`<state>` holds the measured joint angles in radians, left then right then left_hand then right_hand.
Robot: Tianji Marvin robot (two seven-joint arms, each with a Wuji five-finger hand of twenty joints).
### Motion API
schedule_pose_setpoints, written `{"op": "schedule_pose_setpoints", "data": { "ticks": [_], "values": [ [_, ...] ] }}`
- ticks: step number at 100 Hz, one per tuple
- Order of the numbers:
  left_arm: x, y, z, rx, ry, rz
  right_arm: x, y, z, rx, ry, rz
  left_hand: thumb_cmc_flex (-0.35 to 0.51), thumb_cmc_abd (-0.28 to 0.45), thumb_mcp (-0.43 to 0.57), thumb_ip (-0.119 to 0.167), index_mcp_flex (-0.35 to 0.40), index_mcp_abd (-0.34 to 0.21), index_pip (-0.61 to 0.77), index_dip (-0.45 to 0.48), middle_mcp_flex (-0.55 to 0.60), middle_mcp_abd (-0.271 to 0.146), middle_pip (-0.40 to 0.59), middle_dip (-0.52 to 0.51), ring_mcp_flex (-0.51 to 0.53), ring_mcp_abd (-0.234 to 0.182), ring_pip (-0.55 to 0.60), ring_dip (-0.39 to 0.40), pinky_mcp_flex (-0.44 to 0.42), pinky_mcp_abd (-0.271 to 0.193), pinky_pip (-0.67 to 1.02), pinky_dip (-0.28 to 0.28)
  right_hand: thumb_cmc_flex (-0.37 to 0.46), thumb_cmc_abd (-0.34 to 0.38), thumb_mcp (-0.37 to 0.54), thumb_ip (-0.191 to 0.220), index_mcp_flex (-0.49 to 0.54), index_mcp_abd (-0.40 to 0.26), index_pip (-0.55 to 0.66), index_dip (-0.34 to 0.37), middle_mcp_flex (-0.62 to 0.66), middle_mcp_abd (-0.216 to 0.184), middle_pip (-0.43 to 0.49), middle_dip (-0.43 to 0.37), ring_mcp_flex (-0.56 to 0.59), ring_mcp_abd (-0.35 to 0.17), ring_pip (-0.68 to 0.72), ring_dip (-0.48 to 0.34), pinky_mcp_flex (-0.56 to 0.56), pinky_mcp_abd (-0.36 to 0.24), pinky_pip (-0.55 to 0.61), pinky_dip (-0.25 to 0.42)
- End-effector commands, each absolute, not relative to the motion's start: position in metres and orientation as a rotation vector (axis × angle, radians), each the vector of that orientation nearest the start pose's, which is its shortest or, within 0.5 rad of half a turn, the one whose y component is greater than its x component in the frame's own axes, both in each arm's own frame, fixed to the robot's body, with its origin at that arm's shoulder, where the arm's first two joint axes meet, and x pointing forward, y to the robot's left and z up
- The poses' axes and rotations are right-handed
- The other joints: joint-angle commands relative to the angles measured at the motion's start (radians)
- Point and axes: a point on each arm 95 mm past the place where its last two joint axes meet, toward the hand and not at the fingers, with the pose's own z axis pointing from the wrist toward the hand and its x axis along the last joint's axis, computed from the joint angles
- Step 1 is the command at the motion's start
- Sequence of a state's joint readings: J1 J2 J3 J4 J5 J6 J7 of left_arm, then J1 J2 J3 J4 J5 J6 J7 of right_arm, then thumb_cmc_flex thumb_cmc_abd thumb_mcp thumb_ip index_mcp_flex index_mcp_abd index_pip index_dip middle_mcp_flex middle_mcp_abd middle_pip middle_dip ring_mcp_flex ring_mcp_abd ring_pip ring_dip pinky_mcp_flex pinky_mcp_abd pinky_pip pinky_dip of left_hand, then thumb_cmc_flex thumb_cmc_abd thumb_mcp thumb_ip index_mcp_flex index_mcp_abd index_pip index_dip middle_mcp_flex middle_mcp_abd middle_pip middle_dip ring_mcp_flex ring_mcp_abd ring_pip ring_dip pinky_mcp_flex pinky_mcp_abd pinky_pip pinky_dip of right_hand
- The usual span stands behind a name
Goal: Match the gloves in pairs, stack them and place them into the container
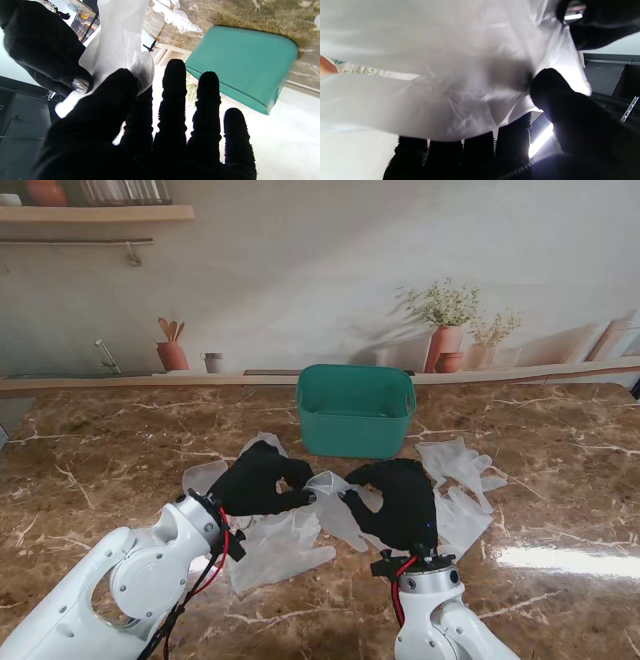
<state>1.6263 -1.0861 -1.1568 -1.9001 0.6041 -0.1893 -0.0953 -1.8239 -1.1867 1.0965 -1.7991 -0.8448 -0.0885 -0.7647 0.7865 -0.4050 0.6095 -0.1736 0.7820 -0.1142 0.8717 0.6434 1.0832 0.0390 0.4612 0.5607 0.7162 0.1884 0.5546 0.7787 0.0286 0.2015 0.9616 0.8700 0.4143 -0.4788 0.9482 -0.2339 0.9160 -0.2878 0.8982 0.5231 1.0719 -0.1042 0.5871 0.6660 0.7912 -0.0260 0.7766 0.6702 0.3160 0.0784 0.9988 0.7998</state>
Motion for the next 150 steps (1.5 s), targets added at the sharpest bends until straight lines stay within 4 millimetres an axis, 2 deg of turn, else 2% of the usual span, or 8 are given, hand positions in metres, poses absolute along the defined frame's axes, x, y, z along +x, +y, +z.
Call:
{"op": "schedule_pose_setpoints", "data": {
  "ticks": [1,12,45,57,73,92,113,150],
  "values": [
    [0.347,-0.082,-0.248,-1.237,1.498,-2.142,0.287,0.070,-0.291,1.151,0.721,2.117,-0.028,-0.063,0.057,0.014,0.021,-0.066,0.032,-0.061,0.000,-0.040,-0.042,0.025,0.018,-0.025,-0.039,-0.023,-0.010,0.021,0.010,-0.001,-0.015,0.023,0.022,-0.024,0.038,0.018,0.012,0.031,0.032,-0.016,0.025,0.027,0.026,-0.023,0.046,0.036,0.007,0.002,0.043,0.039],
    [0.343,-0.082,-0.249,-1.215,1.416,-2.190,0.282,0.069,-0.290,1.186,0.730,2.131,-0.019,-0.133,0.042,-0.008,0.019,-0.084,0.052,-0.100,0.014,-0.057,-0.079,0.028,0.030,-0.032,-0.062,-0.043,-0.003,0.027,0.006,-0.003,-0.025,0.024,0.036,-0.022,0.075,0.048,-0.002,0.049,0.058,-0.003,0.026,0.034,0.044,-0.013,0.071,0.051,0.024,0.015,0.081,0.054],
    [0.328,-0.085,-0.253,-1.230,1.320,-2.302,0.264,0.062,-0.294,1.248,0.787,2.125,-0.016,-0.161,0.077,-0.025,0.031,-0.090,0.080,-0.152,0.141,-0.037,-0.081,-0.089,0.162,-0.046,-0.017,-0.041,0.039,0.038,0.036,0.010,-0.032,-0.065,0.093,-0.008,0.140,0.063,0.022,0.064,0.131,0.029,0.027,0.048,0.113,0.006,0.113,0.070,0.087,0.052,0.172,0.069],
    [0.322,-0.085,-0.252,-1.217,1.339,-2.326,0.255,0.058,-0.297,1.287,0.808,2.120,0.018,-0.173,0.129,-0.033,0.070,-0.083,0.072,-0.210,0.208,-0.036,-0.045,-0.021,0.219,-0.039,0.052,-0.007,0.050,0.046,0.053,0.004,-0.035,-0.103,0.128,0.007,0.158,0.072,0.052,0.060,0.172,0.056,0.040,0.062,0.170,0.020,0.164,0.086,0.141,0.080,0.254,0.086],
    [0.312,-0.084,-0.254,-1.252,1.439,-2.331,0.241,0.051,-0.300,1.381,0.829,2.120,0.038,-0.119,0.095,-0.025,0.093,-0.065,0.030,-0.234,0.190,-0.017,0.066,0.116,0.208,0.001,0.130,0.078,0.036,0.053,0.047,-0.007,-0.038,-0.125,0.151,0.010,0.176,0.105,0.063,0.066,0.256,0.085,0.062,0.075,0.294,0.052,0.244,0.103,0.261,0.125,0.407,0.119],
    [0.311,-0.083,-0.262,-1.331,1.543,-2.300,0.236,0.046,-0.310,1.491,0.865,2.086,0.051,-0.075,0.075,-0.007,0.113,-0.036,-0.007,-0.274,0.169,-0.014,0.121,0.174,0.183,0.020,0.155,0.130,0.026,0.057,0.035,-0.012,-0.041,-0.140,0.168,0.000,0.183,0.125,0.067,0.055,0.372,0.108,0.056,0.043,0.472,0.079,0.240,0.064,0.425,0.152,0.520,0.060],
    [0.337,-0.092,-0.276,-1.393,1.629,-2.207,0.257,0.042,-0.330,1.617,0.859,1.959,0.053,-0.062,0.068,0.005,0.114,-0.039,-0.014,-0.289,0.154,-0.011,0.146,0.194,0.163,0.021,0.162,0.152,0.019,0.053,0.025,-0.017,-0.037,-0.137,0.158,-0.009,0.174,0.134,0.057,0.041,0.376,0.108,0.089,0.028,0.502,0.086,0.220,0.055,0.448,0.153,0.535,0.029],
    [0.414,-0.130,-0.305,-1.356,1.649,-2.052,0.335,0.025,-0.368,1.690,0.880,1.753,0.036,-0.059,0.066,0.004,0.102,-0.084,0.003,-0.278,0.141,-0.033,0.164,0.221,0.141,0.006,0.164,0.167,0.016,0.044,0.032,-0.012,-0.019,-0.121,0.127,-0.029,0.137,0.115,0.054,0.028,0.362,0.098,0.038,-0.001,0.414,0.077,0.222,0.071,0.355,0.128,0.508,0.008]
  ]
}}
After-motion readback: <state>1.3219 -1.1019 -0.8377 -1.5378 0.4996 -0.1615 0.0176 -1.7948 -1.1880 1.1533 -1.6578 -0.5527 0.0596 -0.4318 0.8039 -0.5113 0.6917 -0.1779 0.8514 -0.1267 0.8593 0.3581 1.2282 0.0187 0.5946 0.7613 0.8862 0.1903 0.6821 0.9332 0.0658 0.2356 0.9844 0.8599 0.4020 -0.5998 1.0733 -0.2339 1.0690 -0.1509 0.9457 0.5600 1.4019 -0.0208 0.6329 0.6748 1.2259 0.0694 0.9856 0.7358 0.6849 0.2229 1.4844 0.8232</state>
